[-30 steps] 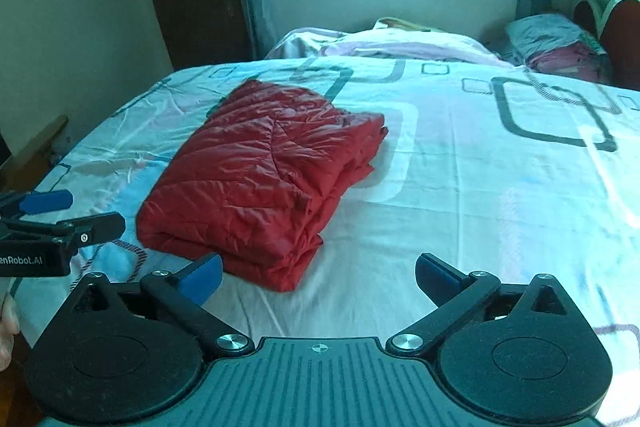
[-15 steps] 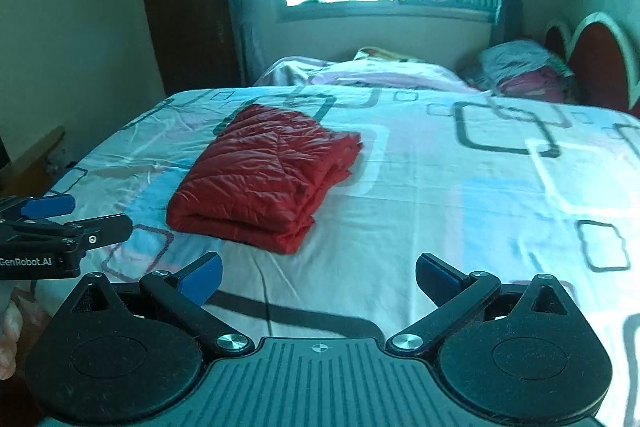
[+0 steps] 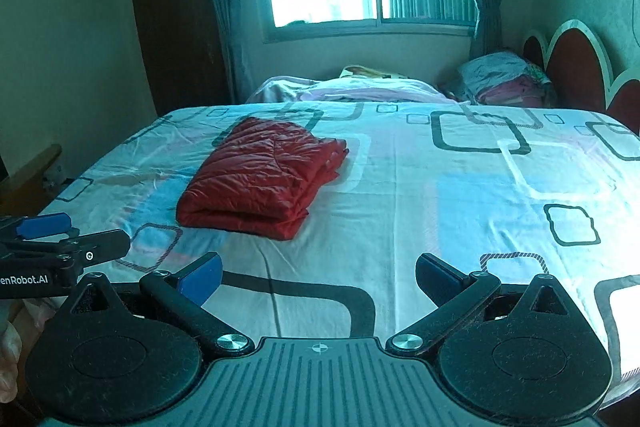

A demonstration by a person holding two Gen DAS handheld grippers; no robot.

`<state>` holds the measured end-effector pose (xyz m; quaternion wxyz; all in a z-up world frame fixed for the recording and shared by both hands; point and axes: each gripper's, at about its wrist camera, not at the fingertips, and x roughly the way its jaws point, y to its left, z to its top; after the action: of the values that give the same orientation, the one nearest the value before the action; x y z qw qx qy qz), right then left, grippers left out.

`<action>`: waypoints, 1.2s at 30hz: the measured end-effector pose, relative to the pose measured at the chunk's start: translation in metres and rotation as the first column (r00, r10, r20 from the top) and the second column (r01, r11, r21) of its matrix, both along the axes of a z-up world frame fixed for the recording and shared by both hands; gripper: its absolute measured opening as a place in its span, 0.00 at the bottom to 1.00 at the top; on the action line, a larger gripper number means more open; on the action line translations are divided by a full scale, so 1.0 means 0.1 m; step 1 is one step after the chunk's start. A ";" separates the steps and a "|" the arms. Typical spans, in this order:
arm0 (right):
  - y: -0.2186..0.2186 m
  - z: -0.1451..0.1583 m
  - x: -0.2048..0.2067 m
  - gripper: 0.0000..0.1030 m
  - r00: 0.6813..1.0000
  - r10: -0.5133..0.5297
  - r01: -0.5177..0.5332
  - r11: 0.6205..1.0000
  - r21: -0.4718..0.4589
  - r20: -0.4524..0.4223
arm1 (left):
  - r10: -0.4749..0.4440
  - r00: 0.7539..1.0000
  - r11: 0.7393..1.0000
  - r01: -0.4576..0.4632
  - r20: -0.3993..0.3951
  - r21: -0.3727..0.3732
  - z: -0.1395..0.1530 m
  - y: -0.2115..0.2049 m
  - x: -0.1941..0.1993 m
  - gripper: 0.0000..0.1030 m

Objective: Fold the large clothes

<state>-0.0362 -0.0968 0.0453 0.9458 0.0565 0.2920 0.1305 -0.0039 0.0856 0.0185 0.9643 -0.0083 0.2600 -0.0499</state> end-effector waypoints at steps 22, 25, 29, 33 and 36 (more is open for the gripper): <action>-0.07 0.06 -0.04 0.99 1.000 -0.006 0.006 1.000 -0.010 0.015 | -0.011 1.000 1.000 0.011 0.012 0.000 0.01 0.03 -0.02 1.00; -0.05 0.07 -0.05 0.99 1.000 -0.004 0.004 1.000 -0.011 0.017 | -0.009 1.000 1.000 0.009 0.010 0.000 0.01 0.03 -0.02 1.00; -0.06 0.08 -0.05 0.99 1.000 -0.004 0.004 1.000 -0.012 0.017 | -0.006 1.000 1.000 0.006 0.010 0.000 0.02 0.04 -0.01 1.00; -0.06 0.08 -0.06 0.99 1.000 -0.004 0.004 1.000 -0.012 0.017 | -0.008 1.000 1.000 0.008 0.009 0.000 0.02 0.04 0.00 1.00; -0.06 0.08 -0.06 0.99 1.000 -0.003 0.003 1.000 -0.011 0.017 | -0.006 1.000 1.000 0.006 0.010 0.001 0.02 0.05 0.00 1.00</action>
<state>-0.0418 -0.1024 0.0532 0.9487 0.0508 0.2846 0.1279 -0.0037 0.0902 0.0201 0.9654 -0.0067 0.2554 -0.0529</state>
